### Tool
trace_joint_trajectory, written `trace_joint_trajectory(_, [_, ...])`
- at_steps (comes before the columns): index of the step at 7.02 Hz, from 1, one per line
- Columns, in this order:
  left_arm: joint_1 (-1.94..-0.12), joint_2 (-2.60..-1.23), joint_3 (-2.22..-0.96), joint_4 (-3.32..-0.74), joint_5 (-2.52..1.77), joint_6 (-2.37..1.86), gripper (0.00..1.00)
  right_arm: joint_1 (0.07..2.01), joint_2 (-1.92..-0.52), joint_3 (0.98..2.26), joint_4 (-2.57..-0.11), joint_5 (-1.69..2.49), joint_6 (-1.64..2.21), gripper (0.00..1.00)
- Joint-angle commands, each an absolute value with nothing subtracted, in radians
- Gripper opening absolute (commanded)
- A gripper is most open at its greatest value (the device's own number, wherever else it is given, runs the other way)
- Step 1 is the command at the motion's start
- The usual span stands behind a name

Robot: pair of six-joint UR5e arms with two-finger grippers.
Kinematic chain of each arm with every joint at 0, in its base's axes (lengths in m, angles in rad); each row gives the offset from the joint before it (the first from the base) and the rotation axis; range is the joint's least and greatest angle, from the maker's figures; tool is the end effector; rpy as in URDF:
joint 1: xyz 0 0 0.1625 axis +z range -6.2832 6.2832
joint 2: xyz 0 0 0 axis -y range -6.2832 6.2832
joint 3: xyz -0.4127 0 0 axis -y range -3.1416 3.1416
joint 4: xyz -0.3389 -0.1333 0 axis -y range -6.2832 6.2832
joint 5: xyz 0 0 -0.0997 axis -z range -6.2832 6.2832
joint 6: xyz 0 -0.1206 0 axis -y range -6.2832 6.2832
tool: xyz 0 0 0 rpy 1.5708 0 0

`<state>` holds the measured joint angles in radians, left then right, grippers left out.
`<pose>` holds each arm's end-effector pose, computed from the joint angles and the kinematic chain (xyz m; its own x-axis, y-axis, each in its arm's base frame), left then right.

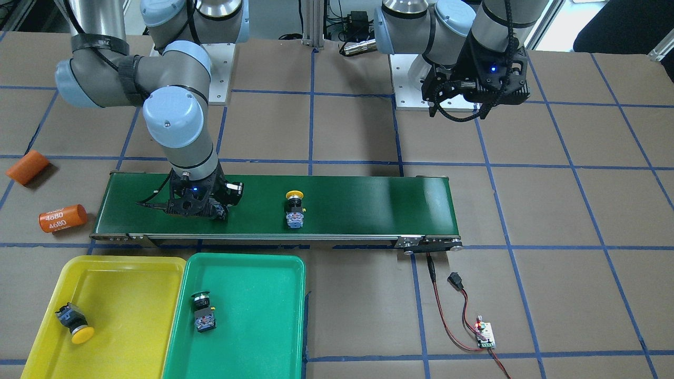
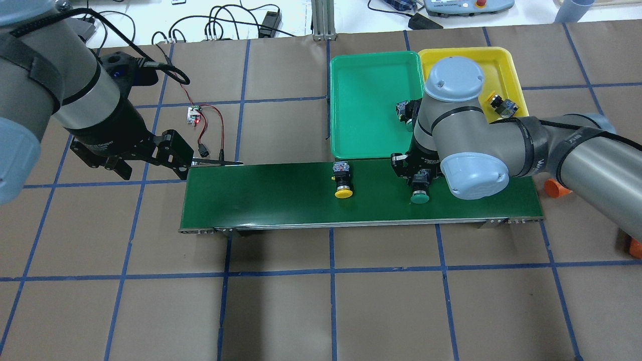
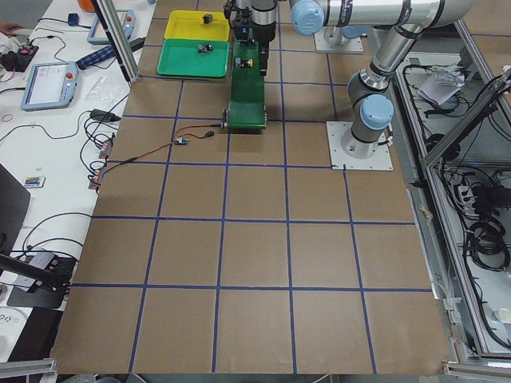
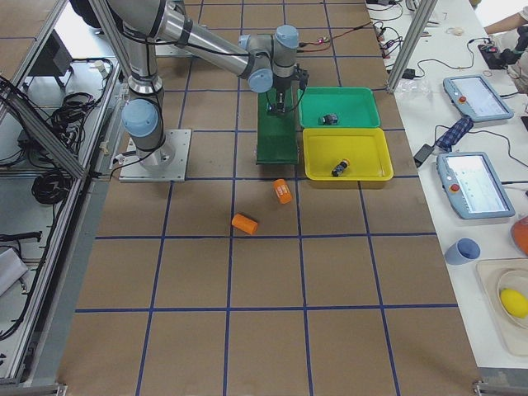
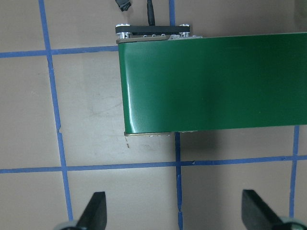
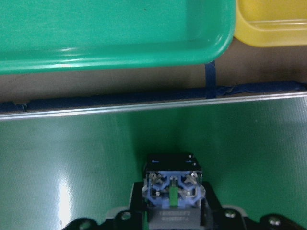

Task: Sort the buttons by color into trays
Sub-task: 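Grasp the green-capped button on the belt and drop it in the green tray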

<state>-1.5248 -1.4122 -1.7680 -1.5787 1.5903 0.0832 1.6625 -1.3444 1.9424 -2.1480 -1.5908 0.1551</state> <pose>-0.1139 -0.3731 0.4319 -0.9992 0.0380 -0.0156 0.0372 0.9982 0.0479 0.1734 -0.4559 0.2512 -0.9978 0.0629 0.0230 0.0633 0.9978 0.0175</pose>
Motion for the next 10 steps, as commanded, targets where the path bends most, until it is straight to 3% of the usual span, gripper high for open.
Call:
trace_joint_trajectory(1, [-1.525, -1.420, -1.767, -1.574, 1.588, 0.083, 1.00, 1.658, -1.324, 1.826, -2.140, -1.586, 0.153, 0.11])
trace_joint_trajectory(4, [-1.525, -1.413, -1.772, -1.580, 1.589, 0.084, 1.00, 1.663, -1.058, 1.509, -2.131, -1.589, 0.132, 0.11])
trace_joint_trajectory(6, [-1.525, -1.422, -1.770, -1.572, 1.588, 0.084, 1.00, 1.667, -0.970, 1.416, -2.128, -1.586, 0.138, 0.17])
trace_joint_trajectory(7, [-1.525, -1.416, -1.772, -1.574, 1.591, 0.084, 1.00, 1.664, -0.966, 1.416, -2.093, -1.582, 0.137, 0.99])
trace_joint_trajectory(10, [-1.525, -1.436, -1.775, -1.565, 1.588, 0.086, 1.00, 1.626, -1.085, 1.426, -1.882, -1.591, 0.100, 1.00])
